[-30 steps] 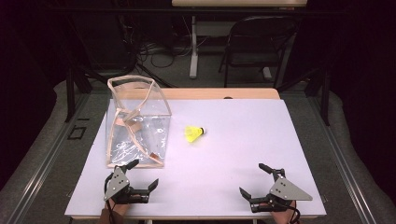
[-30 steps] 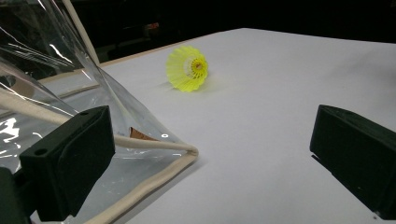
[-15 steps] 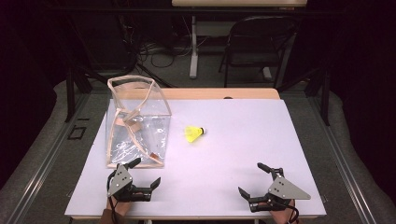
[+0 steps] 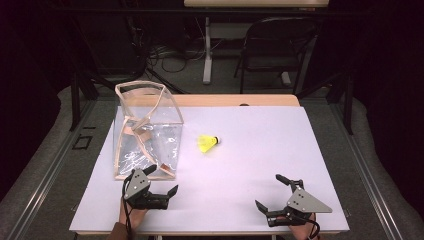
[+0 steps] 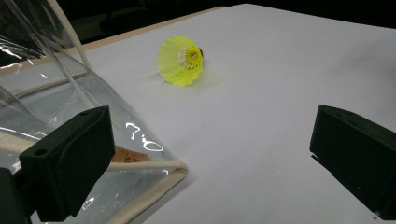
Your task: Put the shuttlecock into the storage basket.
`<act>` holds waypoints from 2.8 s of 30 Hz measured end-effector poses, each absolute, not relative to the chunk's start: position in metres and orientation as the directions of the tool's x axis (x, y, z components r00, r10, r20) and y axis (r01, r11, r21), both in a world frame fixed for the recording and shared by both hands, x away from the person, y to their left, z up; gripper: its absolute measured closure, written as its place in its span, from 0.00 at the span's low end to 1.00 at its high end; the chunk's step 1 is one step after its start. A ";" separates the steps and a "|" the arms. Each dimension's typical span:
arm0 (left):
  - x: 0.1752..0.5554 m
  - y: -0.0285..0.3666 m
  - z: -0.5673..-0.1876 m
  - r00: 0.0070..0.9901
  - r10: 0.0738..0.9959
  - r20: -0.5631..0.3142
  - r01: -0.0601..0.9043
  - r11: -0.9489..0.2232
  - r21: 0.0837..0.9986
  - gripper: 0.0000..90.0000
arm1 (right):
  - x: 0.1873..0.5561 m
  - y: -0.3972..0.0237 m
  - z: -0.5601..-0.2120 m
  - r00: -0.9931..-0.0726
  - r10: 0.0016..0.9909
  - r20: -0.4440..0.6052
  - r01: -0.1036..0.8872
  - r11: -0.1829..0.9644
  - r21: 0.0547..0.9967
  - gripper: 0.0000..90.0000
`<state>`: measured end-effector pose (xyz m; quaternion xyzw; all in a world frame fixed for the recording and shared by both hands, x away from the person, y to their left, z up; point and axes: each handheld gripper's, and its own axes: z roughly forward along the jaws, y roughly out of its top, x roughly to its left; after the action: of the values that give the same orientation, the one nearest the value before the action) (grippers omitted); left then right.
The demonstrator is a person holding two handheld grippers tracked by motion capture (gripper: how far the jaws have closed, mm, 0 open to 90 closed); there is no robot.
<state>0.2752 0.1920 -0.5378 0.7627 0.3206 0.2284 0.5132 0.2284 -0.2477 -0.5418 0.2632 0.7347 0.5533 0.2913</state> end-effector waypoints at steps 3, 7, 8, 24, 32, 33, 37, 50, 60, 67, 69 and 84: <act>0.279 0.186 -0.535 0.696 0.717 0.020 0.260 -0.278 0.925 0.00 | 0.228 -0.248 -0.542 -0.691 0.710 -0.137 0.065 0.249 0.966 0.00; 0.286 0.178 -0.531 0.700 0.714 0.021 0.269 -0.291 0.918 0.00 | 0.228 -0.247 -0.542 -0.691 0.710 -0.137 0.065 0.249 0.966 0.00; 0.288 0.176 -0.530 0.700 0.714 0.021 0.273 -0.295 0.916 0.00 | 0.228 -0.247 -0.542 -0.691 0.710 -0.136 0.066 0.249 0.966 0.00; 0.320 0.143 -0.517 0.716 0.697 0.027 0.302 -0.345 0.888 0.00 | 0.228 -0.247 -0.543 -0.695 0.707 -0.131 0.076 0.254 0.964 0.00; 0.333 0.131 -0.517 0.725 0.688 0.026 0.318 -0.369 0.874 0.00 | 0.228 -0.248 -0.543 -0.696 0.707 -0.127 0.081 0.252 0.964 0.00; 0.335 0.130 -0.517 0.725 0.688 0.031 0.320 -0.375 0.870 0.00 | 0.228 -0.248 -0.543 -0.696 0.707 -0.126 0.081 0.252 0.964 0.00; 0.341 0.127 -0.517 0.727 0.686 0.031 0.324 -0.383 0.865 0.00 | 0.228 -0.248 -0.543 -0.697 0.706 -0.126 0.081 0.253 0.964 0.00; 0.365 0.109 -0.521 0.727 0.685 0.037 0.339 -0.406 0.848 0.01 | 0.228 -0.249 -0.543 -0.695 0.707 -0.128 0.082 0.255 0.964 0.00; 0.377 0.100 -0.524 0.725 0.687 0.046 0.351 -0.426 0.834 0.07 | 0.228 -0.249 -0.543 -0.696 0.707 -0.129 0.083 0.258 0.963 0.00; 0.384 0.094 -0.528 0.719 0.693 0.049 0.365 -0.436 0.822 0.18 | 0.228 -0.249 -0.544 -0.696 0.707 -0.130 0.083 0.258 0.962 0.00; 0.388 0.091 -0.530 0.714 0.698 0.053 0.374 -0.443 0.815 0.20 | 0.228 -0.249 -0.544 -0.695 0.707 -0.129 0.083 0.258 0.963 0.00; 0.404 0.079 -0.539 0.706 0.707 0.040 0.413 -0.457 0.788 0.46 | 0.228 -0.249 -0.544 -0.698 0.705 -0.127 0.089 0.262 0.961 0.00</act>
<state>0.4042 0.0793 -0.5387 0.8334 0.3359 0.1845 0.3982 0.2283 -0.2488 -0.5441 0.2675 0.7424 0.5456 0.2823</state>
